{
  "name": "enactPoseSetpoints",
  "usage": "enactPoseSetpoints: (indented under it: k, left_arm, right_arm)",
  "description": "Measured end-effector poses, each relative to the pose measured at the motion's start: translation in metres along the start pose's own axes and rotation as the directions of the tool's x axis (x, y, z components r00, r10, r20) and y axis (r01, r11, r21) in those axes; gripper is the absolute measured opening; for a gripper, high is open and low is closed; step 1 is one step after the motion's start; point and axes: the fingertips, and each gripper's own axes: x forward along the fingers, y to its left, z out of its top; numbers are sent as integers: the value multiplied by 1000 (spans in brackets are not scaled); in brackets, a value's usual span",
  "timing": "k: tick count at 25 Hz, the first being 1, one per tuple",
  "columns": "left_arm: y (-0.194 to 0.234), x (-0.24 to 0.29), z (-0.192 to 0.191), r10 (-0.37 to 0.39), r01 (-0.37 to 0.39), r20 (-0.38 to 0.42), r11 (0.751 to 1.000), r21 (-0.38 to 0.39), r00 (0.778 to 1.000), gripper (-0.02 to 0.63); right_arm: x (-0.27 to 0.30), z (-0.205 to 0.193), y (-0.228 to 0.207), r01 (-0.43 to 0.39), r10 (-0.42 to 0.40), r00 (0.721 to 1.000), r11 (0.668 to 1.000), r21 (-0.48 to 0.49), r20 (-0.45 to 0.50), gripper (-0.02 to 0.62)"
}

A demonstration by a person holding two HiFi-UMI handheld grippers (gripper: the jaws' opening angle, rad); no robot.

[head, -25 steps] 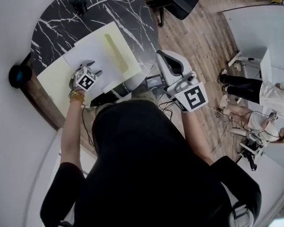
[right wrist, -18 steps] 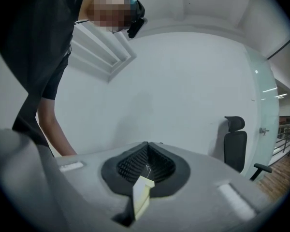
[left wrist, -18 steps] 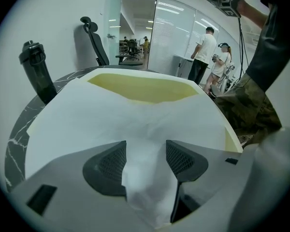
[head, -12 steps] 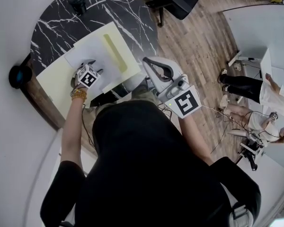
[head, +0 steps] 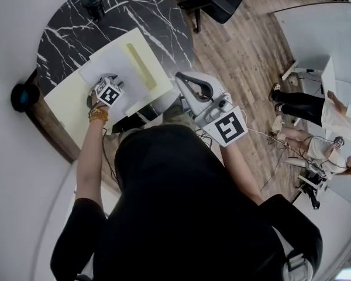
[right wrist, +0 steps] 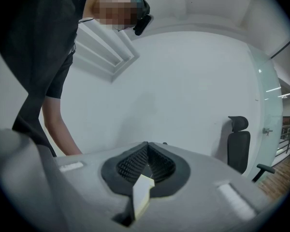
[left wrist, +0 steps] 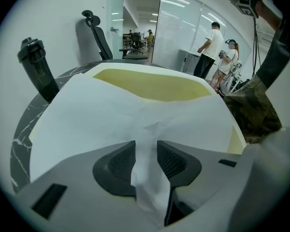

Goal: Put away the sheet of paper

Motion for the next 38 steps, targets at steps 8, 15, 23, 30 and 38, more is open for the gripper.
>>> enactPoseSetpoints:
  k: [8,15,23,30,38]
  left_arm:
    - [-2,6,5,31,-30,-17,999,20,999,59]
    - [2,2,13,15,-16,-19,998,-53,1000,29]
    - [16,-14,40,84,-85,-19,993,-81,996,21]
    - [-8,12,44,-18,16,-18,993,-120,1000,20]
    - [-12,8,50,-41,41,-1,996,-79,999,55]
  right_arm:
    - [-1,-2,-4,11,-11,1000,1000,7,-4,-2]
    - [-2,-4,-6,14,-14,1000,1000,12,-9,-2]
    - [-4,-5,-9,23,-23,1000,1000,18,-12,-2]
    - [-10,-8,-17,43,-43,999,999,23,-16,-2]
    - [-17,-8,-25,62,-62,998,998,22,-9,-3]
